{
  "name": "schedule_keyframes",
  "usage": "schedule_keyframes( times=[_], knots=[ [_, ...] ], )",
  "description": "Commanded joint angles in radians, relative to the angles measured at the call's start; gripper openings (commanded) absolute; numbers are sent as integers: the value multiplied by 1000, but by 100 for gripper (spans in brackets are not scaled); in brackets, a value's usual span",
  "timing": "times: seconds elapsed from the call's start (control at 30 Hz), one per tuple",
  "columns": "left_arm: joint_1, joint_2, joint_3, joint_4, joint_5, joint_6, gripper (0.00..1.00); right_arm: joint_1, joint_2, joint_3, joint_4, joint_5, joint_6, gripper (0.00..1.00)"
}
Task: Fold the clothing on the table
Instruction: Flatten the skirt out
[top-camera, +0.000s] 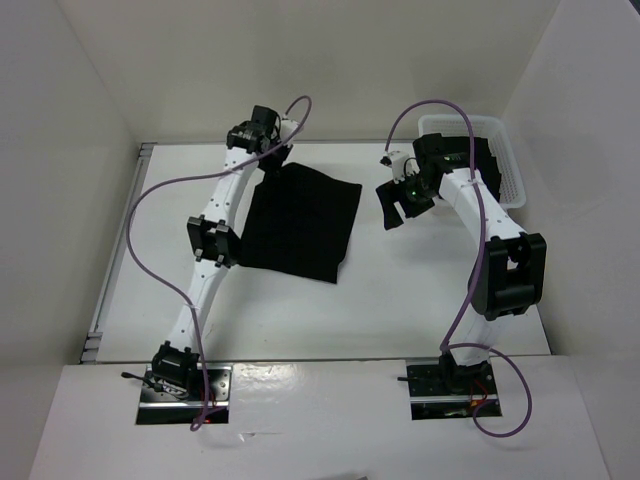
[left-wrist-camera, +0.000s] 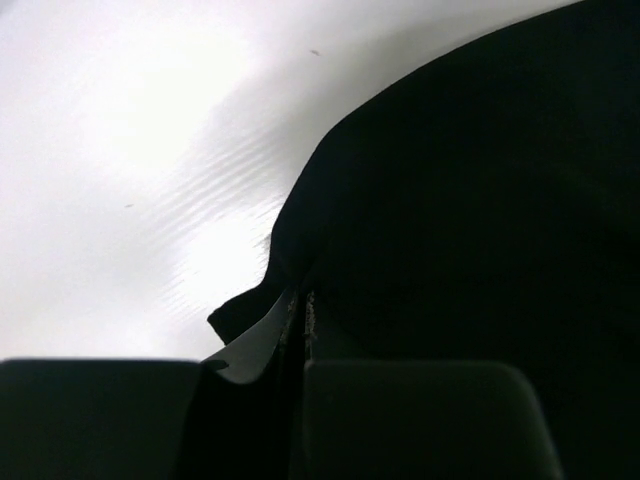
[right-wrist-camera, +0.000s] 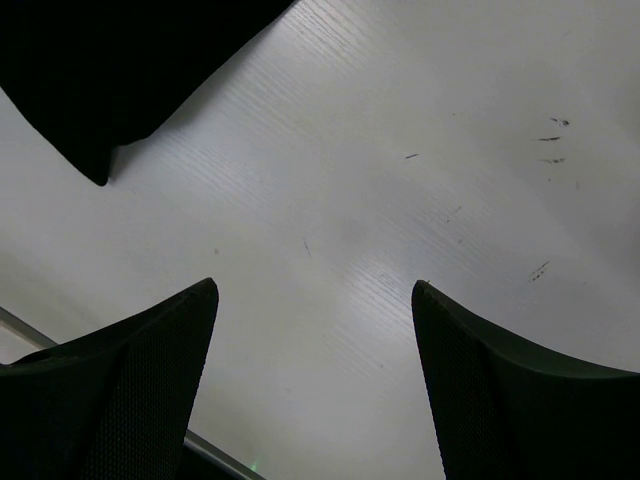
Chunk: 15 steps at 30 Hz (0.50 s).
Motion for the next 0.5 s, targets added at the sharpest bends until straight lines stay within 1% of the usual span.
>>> schedule_keyframes(
  times=[0.0, 0.2, 0.23, 0.3, 0.33, 0.4, 0.43, 0.47],
  knots=[
    [25, -90, 13, 22, -29, -17, 3, -5, -9, 9, -17, -27, -4, 82],
    [25, -99, 13, 42, -119, -17, 3, -5, -9, 19, -17, -27, -4, 82],
    [34, -89, 13, 51, -157, -29, 5, -5, -9, 19, -17, -27, -4, 82],
    [34, -89, 13, 51, -206, -43, 26, -5, -9, 19, -17, -27, -4, 82],
    [34, -78, 13, 60, -261, -53, 39, -5, -9, 19, -17, -27, -4, 82],
    [34, -69, 13, 60, -303, -63, 56, -5, -9, 19, -17, -27, -4, 82],
    [34, -69, 13, 60, -325, -63, 70, -5, -9, 19, -17, -27, -4, 82],
    [34, -60, 13, 60, -367, -73, 76, -5, -9, 19, -17, -27, -4, 82]
  ],
)
